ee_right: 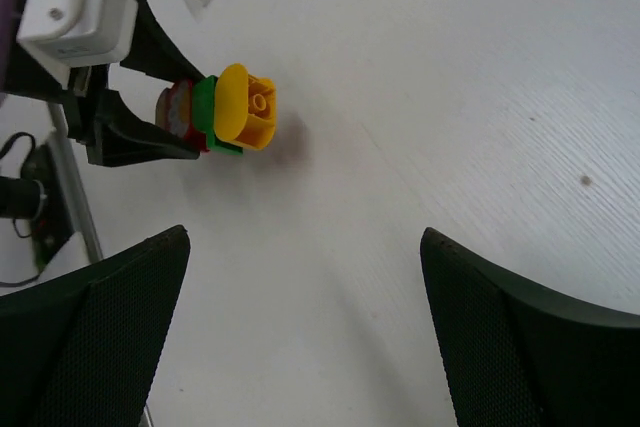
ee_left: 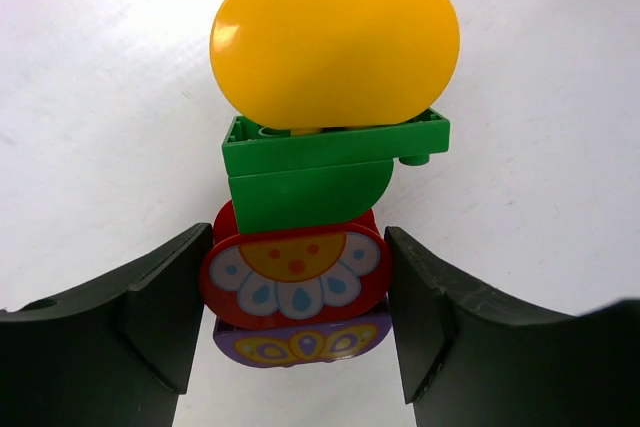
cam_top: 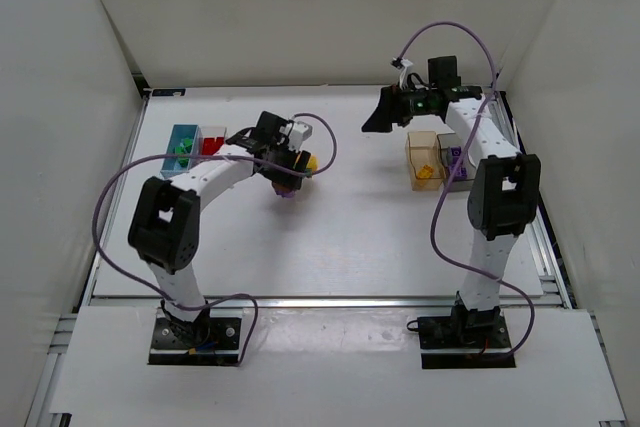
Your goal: Sort the legos into containers by color
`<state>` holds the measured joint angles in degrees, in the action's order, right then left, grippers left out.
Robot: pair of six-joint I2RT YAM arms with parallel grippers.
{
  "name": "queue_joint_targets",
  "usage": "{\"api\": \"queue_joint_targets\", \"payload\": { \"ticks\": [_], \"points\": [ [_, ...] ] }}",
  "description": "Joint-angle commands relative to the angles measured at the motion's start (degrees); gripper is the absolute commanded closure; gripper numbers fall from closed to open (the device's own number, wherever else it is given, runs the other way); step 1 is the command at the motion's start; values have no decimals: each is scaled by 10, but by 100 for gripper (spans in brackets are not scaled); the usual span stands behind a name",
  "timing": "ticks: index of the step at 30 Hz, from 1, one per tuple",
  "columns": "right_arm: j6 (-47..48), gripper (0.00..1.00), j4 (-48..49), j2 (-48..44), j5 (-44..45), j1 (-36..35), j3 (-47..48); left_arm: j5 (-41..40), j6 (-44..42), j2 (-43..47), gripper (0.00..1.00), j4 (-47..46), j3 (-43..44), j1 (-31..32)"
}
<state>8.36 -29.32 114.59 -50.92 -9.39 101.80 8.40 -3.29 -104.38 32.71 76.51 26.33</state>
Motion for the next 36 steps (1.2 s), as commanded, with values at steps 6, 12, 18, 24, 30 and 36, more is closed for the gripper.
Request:
{"api": "queue_joint_targets", "payload": {
  "ticks": [6, 12, 18, 24, 30, 36],
  "points": [
    [-149, 2, 80, 12, -117, -28, 20, 41, -128, 150, 90, -124, -82, 17],
    [-160, 1, 87, 6, -141, -63, 16, 93, -176, 164, 90, -122, -78, 27],
    [-160, 1, 76, 4, -153, -97, 11, 86, -182, 165, 90, -138, -70, 32],
    [-150, 2, 66, 8, -153, -104, -9, 78, -189, 164, 90, -152, -58, 33],
    [-115, 2, 36, 15, -140, -104, -14, 75, -189, 167, 90, -163, -51, 34],
    [-113, 1, 41, 20, -135, -104, -15, 80, -188, 177, 90, -164, -51, 38]
  ]
}}
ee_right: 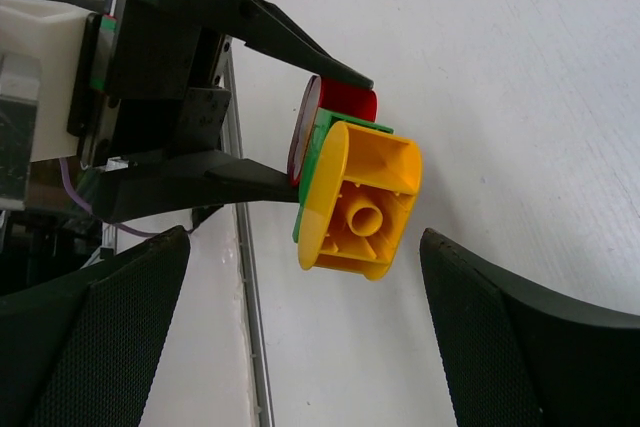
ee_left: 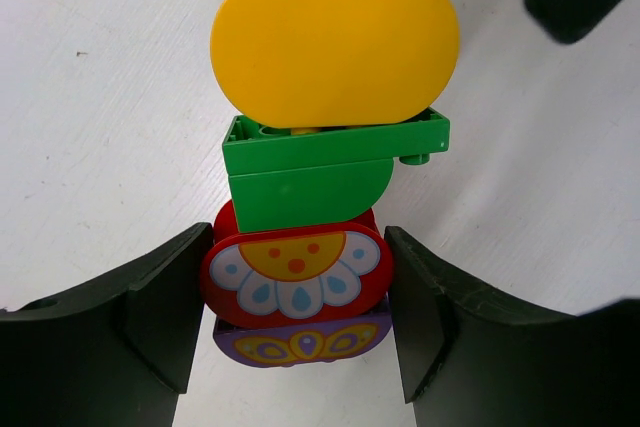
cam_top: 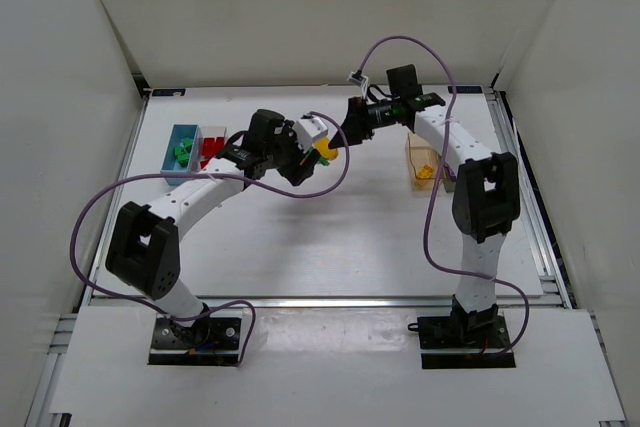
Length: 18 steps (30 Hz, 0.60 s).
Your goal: Sort the legos into containers by color
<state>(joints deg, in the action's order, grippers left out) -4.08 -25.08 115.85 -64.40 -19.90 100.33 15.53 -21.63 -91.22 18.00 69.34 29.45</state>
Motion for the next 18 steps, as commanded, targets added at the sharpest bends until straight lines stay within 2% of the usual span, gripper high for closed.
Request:
{"api": "queue_joint_targets", "payload": {
  "ticks": [1, 3, 6, 7, 9, 12, 13, 14, 15, 18],
  "points": [
    [11, 1, -1, 10, 0, 0, 2, 7, -5, 47, 90, -17, 21, 8],
    [6, 2, 2, 16, -1, -5, 10, 5, -4, 49, 90, -22, 21, 13],
    [-4, 8, 7, 22, -3, -11, 17, 3, -4, 52, 90, -21, 26, 20],
    [-9, 15, 11, 24, -3, -14, 18, 0, -4, 53, 90, -22, 26, 21],
    [-12, 20, 11, 27, -3, -18, 19, -1, -4, 53, 90, -27, 27, 25],
    [-14, 37, 16, 30, -11, -21, 16, -8, -5, 54, 90, -31, 28, 29],
    [-16, 50, 20, 30, -19, -20, 13, -8, -6, 54, 90, -31, 29, 29],
    [-19, 57, 24, 28, -23, -21, 11, -10, -4, 54, 90, -33, 28, 29],
    [-20, 77, 29, 26, -25, -20, 7, -12, -6, 54, 90, -33, 26, 29],
    [-31, 100, 39, 10, -29, -13, -9, -16, -4, 53, 90, -35, 18, 30]
  ]
}}
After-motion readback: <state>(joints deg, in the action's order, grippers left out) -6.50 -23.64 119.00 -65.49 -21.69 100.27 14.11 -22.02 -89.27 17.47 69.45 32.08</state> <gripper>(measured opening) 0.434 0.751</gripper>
